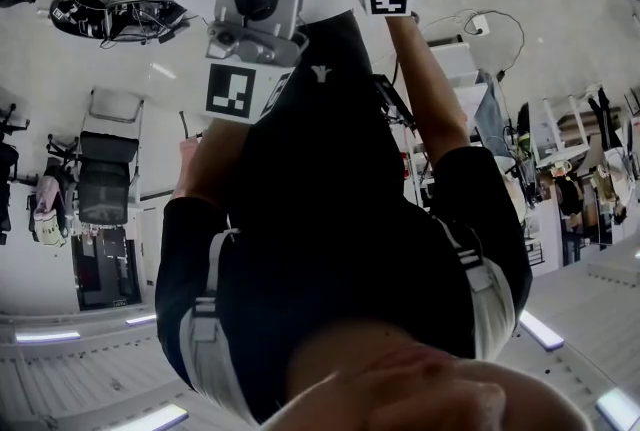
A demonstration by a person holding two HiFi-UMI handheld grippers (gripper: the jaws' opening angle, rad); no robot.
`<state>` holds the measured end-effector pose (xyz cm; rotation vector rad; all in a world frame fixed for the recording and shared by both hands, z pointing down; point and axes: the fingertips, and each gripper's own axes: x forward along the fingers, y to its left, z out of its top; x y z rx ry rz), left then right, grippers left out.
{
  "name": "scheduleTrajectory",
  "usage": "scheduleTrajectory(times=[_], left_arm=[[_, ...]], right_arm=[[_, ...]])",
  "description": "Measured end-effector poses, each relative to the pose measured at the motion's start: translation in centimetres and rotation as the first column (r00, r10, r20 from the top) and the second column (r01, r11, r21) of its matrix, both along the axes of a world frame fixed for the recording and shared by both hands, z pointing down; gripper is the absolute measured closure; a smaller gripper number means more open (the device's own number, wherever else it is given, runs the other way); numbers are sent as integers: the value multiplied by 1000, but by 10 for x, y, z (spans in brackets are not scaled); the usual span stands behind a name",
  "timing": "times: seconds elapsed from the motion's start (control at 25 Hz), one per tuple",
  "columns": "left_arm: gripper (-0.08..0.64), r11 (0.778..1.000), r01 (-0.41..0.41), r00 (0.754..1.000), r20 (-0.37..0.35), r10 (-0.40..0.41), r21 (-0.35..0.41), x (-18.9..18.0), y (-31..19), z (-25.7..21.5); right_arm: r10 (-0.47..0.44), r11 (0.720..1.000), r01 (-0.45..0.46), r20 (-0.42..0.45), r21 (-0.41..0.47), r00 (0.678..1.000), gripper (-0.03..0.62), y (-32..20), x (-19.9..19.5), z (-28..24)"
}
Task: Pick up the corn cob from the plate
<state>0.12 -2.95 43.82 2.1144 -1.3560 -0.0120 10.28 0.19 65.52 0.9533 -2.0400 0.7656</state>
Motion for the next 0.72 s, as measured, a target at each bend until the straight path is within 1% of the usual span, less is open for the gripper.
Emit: scheduleTrajectory(times=[0.24, 0.56, 0.72], left_arm=[[557, 1000, 3, 1000, 2, -3, -4, -3, 1, 4], [557, 1000, 9, 1000, 5, -9, -8, -6, 7, 6], [557, 1000, 15, 1000, 2, -14, -11, -7, 11, 9]], right_arm=[[-35, 999, 36, -35, 14, 999, 301, -1, -4, 8], [-21, 1000, 22, -42, 21, 999, 308, -5, 0, 9], [3, 1000, -3, -32, 10, 999, 311, -3, 1, 10]])
